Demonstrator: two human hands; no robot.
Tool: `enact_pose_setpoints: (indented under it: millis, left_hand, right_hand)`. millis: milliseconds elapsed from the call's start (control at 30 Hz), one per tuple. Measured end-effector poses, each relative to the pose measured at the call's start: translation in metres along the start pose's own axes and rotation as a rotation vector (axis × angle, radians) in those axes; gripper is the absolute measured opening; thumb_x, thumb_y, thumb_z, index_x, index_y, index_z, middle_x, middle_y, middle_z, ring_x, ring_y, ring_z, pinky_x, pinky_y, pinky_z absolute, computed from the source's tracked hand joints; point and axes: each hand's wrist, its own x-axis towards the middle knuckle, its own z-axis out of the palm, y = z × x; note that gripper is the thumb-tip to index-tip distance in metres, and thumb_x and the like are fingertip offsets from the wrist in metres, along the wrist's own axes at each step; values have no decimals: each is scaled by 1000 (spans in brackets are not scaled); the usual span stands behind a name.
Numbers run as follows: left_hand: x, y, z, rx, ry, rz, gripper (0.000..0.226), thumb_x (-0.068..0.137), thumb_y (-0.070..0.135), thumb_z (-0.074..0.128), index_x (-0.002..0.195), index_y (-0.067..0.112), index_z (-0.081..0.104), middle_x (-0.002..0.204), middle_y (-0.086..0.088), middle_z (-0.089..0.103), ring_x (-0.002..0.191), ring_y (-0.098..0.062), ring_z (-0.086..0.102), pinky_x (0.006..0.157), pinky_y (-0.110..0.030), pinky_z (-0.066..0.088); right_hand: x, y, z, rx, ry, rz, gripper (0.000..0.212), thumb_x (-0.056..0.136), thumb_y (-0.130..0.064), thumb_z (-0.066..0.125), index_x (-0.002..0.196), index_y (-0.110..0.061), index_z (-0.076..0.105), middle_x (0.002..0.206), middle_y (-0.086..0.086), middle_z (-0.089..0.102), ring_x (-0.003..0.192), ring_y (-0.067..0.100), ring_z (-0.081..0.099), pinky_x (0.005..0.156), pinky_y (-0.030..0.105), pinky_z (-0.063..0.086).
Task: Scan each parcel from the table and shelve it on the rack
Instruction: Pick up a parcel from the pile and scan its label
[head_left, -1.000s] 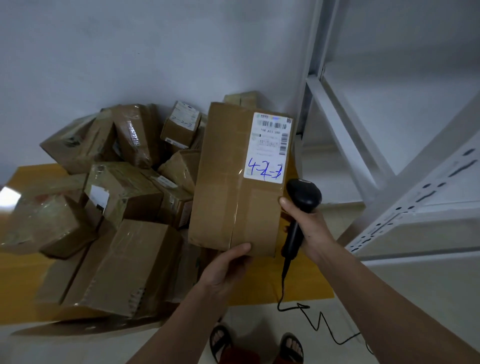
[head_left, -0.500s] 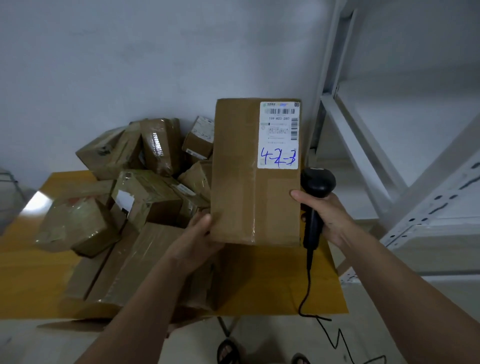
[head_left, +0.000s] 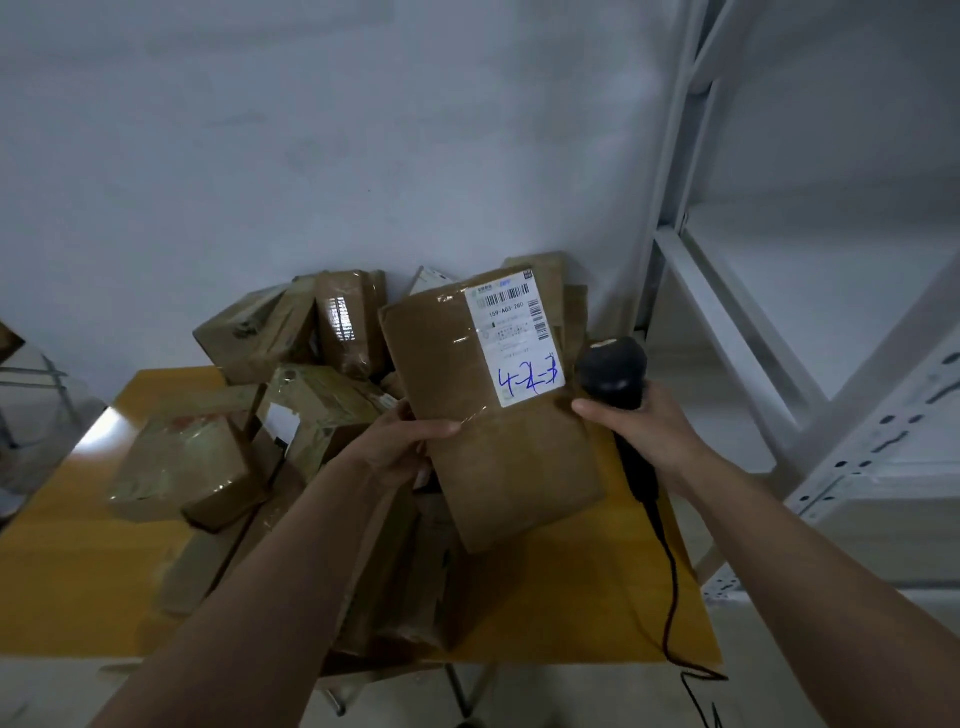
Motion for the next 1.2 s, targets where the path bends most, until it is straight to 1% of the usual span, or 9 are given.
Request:
enact_pose_setpoints:
  millis: [100,200,300,433,533,733,833,1000,1200]
  left_hand:
    - [3,6,-3,-79,88,20,82,64,-7,80,138,8,47,122,-12,66,103,-26,68,71,-38,59]
    - [7,11,-1,-155,141,65,96,60,-14,76,143,15,37,132,-11,56,114,-31,60,73,-44,60]
    - [11,16,-1,-172,176,100,105,57,-15,75,145,22,32,139,-7,48,119,-30,55,75,-48,60]
    - [13,21,-1,-150,183,115,124,42,-12,86,147,26,31,144,-7,46,125,-32,51,77,-50,58]
    - [14,21,2,-128,221,111,106,58,-20,75,146,21,31,136,-2,47,117,-28,52,72,-46,56]
    - [15,20,1,-90,223,79,117,51,-11,77,150,23,26,145,-6,41,127,-33,46,77,-47,55]
    - [16,20,2,-76,211,62,118,51,-11,78,151,24,25,145,-6,41,127,-33,46,78,-48,54]
    - [16,18,7,-50,190,48,107,59,-15,74,148,25,30,127,0,49,103,-23,55,69,-43,54]
    - [20,15,8,-36,206,40,108,60,-17,74,149,25,28,139,-3,44,119,-29,48,73,-45,53]
  right_hand:
    - [-11,-20,9,-120,-27,-131,18,85,-33,68,99,-25,61,83,-17,61,73,-5,57,62,6,43]
    - [-21,-32,19,-128,13,-253,12,88,-30,66,80,-28,57,59,-15,60,53,-8,56,50,7,41]
    - [-26,-35,27,-142,54,-279,12,86,-25,69,84,-27,58,64,-11,58,50,-5,56,47,11,41]
    - [-32,-35,31,-138,108,-303,9,87,-24,67,85,-23,59,68,-10,58,56,0,57,49,9,42]
    - [-36,-39,33,-145,146,-334,8,87,-26,66,93,-24,61,72,-13,61,66,-2,59,54,6,42]
    - [-37,-37,33,-147,165,-329,29,87,-29,67,114,-19,64,95,-14,66,91,-5,57,64,-2,39]
    - [-37,-34,32,-141,168,-310,31,87,-31,66,117,-21,62,96,-17,63,91,-8,55,64,-3,39]
    - [-39,-34,28,-132,155,-310,30,87,-31,66,115,-25,62,95,-22,61,90,-11,54,66,-4,38]
    - [-42,-32,21,-122,140,-292,27,87,-30,66,113,-26,61,94,-21,61,88,-10,54,65,-3,39]
